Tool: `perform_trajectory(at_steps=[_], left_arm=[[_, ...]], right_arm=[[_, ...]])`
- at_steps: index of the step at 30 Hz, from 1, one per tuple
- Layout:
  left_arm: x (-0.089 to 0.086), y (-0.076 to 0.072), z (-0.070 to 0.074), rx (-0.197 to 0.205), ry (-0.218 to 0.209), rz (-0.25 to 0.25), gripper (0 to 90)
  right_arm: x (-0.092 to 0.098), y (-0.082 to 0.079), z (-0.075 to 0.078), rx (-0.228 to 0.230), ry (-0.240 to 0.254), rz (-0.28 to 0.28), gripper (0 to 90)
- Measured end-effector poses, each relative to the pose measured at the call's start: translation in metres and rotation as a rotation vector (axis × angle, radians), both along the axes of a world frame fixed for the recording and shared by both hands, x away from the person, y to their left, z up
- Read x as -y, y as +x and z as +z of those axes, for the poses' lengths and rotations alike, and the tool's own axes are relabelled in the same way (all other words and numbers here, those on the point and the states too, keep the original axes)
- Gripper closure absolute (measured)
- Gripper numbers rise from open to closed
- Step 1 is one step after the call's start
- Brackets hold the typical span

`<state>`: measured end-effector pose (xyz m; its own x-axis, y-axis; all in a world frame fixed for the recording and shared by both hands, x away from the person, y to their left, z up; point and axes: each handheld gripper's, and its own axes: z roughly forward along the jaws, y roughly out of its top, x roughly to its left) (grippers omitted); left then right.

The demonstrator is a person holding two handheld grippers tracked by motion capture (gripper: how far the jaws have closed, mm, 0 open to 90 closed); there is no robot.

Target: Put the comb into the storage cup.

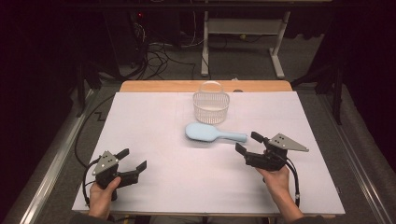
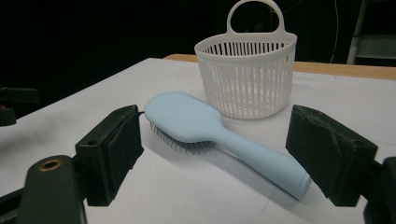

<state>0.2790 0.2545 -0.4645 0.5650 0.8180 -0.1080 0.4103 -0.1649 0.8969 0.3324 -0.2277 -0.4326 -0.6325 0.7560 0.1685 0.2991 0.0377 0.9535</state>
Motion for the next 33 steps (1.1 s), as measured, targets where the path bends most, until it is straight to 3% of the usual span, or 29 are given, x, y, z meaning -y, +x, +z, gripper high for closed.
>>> perform_trajectory(at_steps=[5,33], left_arm=[[0.000,0.000,0.000,0.001,0.001,-0.002,15.5],[0.001,0.000,0.000,-0.003,-0.003,-0.010,15.5]], right_arm=[[-0.006,0.004,-0.001,-0.007,0.009,0.009,19.1],[-0.044,0.035,-0.001,-0.103,-0.044,0.066,23.2]])
